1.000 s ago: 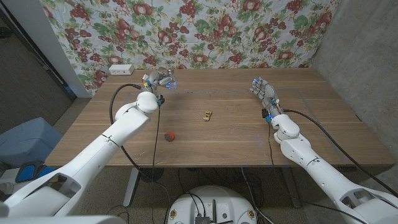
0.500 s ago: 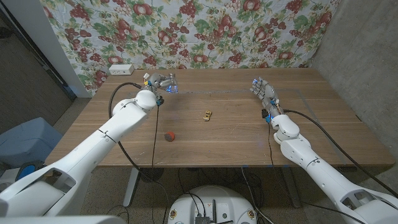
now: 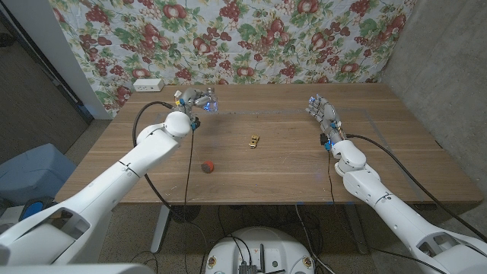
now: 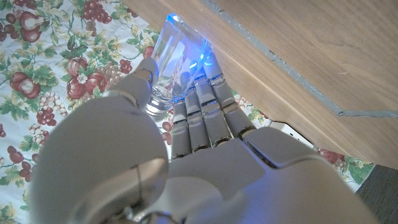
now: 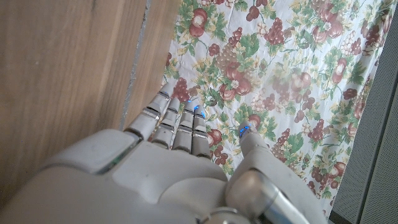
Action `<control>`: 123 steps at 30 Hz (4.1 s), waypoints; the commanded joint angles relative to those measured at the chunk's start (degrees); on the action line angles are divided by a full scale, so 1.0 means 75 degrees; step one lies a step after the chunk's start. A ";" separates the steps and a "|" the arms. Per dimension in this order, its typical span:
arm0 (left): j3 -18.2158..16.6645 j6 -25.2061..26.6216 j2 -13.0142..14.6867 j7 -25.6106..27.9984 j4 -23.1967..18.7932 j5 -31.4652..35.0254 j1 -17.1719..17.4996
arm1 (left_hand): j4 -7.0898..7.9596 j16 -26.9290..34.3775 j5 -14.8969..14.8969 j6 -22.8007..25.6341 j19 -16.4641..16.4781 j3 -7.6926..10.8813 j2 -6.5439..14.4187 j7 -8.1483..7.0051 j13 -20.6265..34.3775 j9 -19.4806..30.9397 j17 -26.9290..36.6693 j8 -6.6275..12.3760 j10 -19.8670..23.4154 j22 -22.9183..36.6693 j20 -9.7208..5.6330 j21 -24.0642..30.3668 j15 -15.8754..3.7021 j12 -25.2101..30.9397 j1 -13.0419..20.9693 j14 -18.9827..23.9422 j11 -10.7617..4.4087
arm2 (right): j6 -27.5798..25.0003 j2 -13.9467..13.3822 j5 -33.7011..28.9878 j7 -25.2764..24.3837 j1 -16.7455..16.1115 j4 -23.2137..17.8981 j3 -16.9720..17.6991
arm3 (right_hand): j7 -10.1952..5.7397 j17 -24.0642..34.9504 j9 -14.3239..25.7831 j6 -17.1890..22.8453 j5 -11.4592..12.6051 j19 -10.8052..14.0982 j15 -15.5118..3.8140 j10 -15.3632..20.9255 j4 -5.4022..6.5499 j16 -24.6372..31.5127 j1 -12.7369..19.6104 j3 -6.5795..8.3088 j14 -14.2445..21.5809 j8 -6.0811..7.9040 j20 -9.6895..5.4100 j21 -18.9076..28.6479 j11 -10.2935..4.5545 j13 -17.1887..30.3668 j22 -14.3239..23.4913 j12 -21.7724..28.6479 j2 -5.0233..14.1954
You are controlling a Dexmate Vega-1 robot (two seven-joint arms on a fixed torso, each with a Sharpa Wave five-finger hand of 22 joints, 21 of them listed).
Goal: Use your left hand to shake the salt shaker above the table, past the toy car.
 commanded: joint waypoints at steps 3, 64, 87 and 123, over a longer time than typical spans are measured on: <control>-0.0235 -0.3724 -0.0776 0.1693 0.1246 0.0958 0.0452 | 0.0140 -0.0039 0.0078 0.1693 -0.0023 0.0125 0.0702 -0.0717 0.0018 0.0035 0.0041 0.0027 0.2124 0.0008 -0.0733 0.0071 -0.1454 0.0022 0.0631 0.0448 -0.1795 | -0.0019 0.0022 -0.0008 -0.0041 0.0007 0.0002 -0.0004 | -0.0007 0.0018 0.0034 0.0067 0.0059 0.0036 0.0047 0.0036 0.0006 -0.0038 -0.0063 0.0068 0.0061 0.0028 -0.0016 -0.0031 -0.0015 0.0041 0.0020 0.0009 0.0012; -0.0266 0.0656 -0.0547 0.0026 0.0057 0.0579 -0.0110 | 0.0122 -0.0025 0.0068 0.1725 0.0014 0.0091 0.0692 -0.0719 0.0029 0.0036 0.0073 0.0035 0.2212 0.0004 -0.0728 0.0166 -0.1469 -0.0015 0.0647 0.0516 -0.1799 | -0.0057 0.0140 -0.0074 0.0003 0.0286 0.0293 -0.0100 | -0.0011 0.0030 0.0034 0.0066 0.0058 0.0040 0.0040 0.0042 0.0004 -0.0052 -0.0069 0.0071 0.0070 0.0027 -0.0016 -0.0029 -0.0002 0.0041 0.0020 0.0007 0.0009; 0.0159 0.1025 -0.0143 -0.0142 0.0018 0.0139 -0.0503 | 0.0124 -0.0050 0.0081 0.1727 0.0016 0.0106 0.0681 -0.0683 0.0029 0.0034 0.0058 0.0028 0.2207 -0.0002 -0.0702 0.0188 -0.1457 -0.0043 0.0641 0.0516 -0.1759 | -0.0037 0.0166 -0.0068 0.0016 0.0333 0.0379 -0.0102 | -0.0003 0.0035 0.0034 0.0068 0.0057 0.0044 0.0039 0.0050 0.0006 -0.0060 -0.0071 0.0072 0.0062 0.0028 -0.0019 -0.0028 0.0003 0.0042 0.0020 0.0010 0.0011; -0.0389 -0.4559 -0.1320 0.2750 0.1868 0.1901 0.0497 | 0.0150 -0.0079 0.0078 0.1691 -0.0047 0.0115 0.0699 -0.0766 0.0032 0.0031 0.0059 0.0013 0.2159 -0.0002 -0.0748 0.0198 -0.1457 -0.0102 0.0599 0.0493 -0.1838 | 0.0017 0.0076 -0.0071 0.0038 0.0189 0.0184 -0.0074 | -0.0008 0.0043 0.0034 0.0070 0.0058 0.0044 0.0033 0.0034 0.0004 -0.0070 -0.0072 0.0075 0.0065 0.0029 -0.0022 -0.0028 -0.0019 0.0042 0.0020 0.0003 0.0009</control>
